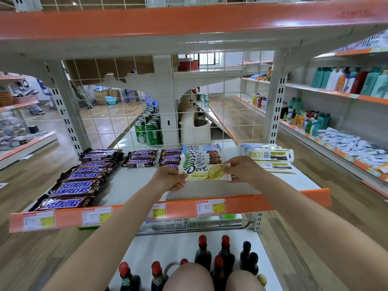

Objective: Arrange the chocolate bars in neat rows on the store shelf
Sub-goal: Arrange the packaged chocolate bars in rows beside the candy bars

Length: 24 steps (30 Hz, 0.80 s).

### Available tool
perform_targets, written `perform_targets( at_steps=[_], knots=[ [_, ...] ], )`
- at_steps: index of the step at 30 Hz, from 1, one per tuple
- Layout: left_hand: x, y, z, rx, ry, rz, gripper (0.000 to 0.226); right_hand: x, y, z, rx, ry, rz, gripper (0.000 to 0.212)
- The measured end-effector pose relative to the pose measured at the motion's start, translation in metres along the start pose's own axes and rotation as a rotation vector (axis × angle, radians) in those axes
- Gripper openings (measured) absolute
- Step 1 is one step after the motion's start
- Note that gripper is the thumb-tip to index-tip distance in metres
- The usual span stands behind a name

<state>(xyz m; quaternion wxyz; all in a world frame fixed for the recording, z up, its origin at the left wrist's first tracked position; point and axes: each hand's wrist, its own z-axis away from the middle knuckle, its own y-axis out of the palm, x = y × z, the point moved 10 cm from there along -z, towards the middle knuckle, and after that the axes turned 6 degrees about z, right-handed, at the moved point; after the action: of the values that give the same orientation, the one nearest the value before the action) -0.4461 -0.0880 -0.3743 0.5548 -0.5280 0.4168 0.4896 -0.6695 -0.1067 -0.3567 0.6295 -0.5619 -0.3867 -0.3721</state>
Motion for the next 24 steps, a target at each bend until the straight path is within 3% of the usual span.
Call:
perform_targets(
  at_steps=[5, 11, 17, 24],
  knots=[
    [0.003, -0.002, -0.015, -0.038, 0.016, -0.145, 0.018, -0.005, 0.002, -0.01, -0.03, -0.003, 0.019, 0.027],
    [-0.01, -0.003, -0.031, -0.12, 0.134, -0.573, 0.042, 0.005, -0.004, -0.024, -0.143, -0.155, 0.25, 0.018],
    [-0.007, -0.002, -0.046, -0.133, 0.168, -0.681, 0.043, 0.013, 0.0, -0.033, -0.179, -0.243, 0.479, 0.019],
    [-0.008, 0.0, -0.057, -0.147, 0.228, -0.718, 0.042, 0.01, -0.002, -0.042, -0.199, -0.248, 0.518, 0.022]
  ],
)
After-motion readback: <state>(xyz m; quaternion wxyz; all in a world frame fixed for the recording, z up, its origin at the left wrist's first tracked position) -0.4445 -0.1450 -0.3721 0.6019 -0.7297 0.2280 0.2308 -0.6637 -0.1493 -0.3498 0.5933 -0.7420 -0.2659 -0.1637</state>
